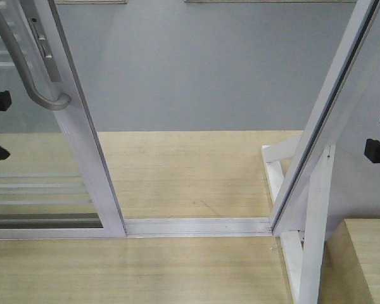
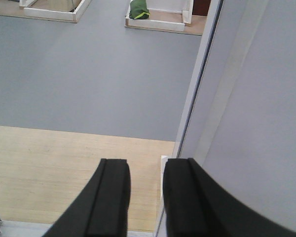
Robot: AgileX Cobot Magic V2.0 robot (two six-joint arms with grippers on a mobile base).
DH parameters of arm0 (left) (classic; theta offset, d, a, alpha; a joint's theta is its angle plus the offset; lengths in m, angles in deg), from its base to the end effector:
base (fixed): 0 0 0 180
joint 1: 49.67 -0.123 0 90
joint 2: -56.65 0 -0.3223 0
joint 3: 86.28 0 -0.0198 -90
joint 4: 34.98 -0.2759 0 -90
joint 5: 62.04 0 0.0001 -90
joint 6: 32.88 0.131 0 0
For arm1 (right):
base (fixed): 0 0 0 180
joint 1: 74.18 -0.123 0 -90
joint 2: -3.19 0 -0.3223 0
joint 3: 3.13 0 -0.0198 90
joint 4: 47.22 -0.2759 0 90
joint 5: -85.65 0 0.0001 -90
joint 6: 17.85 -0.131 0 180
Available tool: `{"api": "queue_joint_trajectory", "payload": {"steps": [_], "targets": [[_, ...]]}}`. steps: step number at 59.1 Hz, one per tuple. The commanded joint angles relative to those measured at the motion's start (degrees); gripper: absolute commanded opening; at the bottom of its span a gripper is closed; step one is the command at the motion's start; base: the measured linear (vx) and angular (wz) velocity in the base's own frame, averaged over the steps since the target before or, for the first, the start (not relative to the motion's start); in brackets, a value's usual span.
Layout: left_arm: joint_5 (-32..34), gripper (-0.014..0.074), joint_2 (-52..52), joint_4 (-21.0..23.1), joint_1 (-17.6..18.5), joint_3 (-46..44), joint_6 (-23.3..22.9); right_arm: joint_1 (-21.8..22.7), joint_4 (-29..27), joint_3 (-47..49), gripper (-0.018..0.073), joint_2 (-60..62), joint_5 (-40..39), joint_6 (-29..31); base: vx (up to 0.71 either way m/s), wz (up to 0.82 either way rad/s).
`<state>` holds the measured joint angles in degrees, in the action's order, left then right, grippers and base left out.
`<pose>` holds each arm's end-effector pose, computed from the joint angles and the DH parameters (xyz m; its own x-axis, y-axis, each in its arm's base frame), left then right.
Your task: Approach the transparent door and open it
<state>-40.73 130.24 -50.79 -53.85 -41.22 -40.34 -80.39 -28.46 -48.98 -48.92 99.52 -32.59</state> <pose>0.2898 0.0082 0.2989 -0.1358 0.1172 -0.9838 0.0429 0.9927 0.1123 0.1998 0.0115 0.3116 -0.3553 -0.1001 -0.9294 -0.0582 0.9947 -0.0848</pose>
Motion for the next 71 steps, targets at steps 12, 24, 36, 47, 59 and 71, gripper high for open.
{"api": "queue_joint_trajectory", "payload": {"steps": [12,24,36,47,59,71], "targets": [[4.36,0.0388,-17.68,0.36,0.14,6.15,-0.64,0.33,1.06,1.68,0.0271,0.38,-3.88,0.37,0.00,0.00],[4.33,0.0388,-24.52,0.36,0.14,8.65,-0.64,0.33,1.06,1.68,0.0271,0.38,-3.88,0.37,0.00,0.00],[4.80,0.0353,-26.92,3.45,0.30,9.38,-3.13,0.33,1.06,1.68,0.0271,0.38,-3.88,0.37,0.00,0.00],[9.22,0.0116,-34.99,-0.52,3.55,16.76,-11.07,0.33,1.06,1.68,0.0271,0.38,-3.88,0.37,0.00,0.00],[-3.75,-0.0008,-48.10,3.03,7.73,21.78,-6.79,0.33,1.06,1.68,0.0271,0.38,-3.88,0.37,0.00,0.00],[-14.78,-0.0007,-58.86,13.62,7.73,27.62,9.01,0.33,1.06,1.68,0.0271,0.38,-3.88,0.37,0.00,0.00]]}}
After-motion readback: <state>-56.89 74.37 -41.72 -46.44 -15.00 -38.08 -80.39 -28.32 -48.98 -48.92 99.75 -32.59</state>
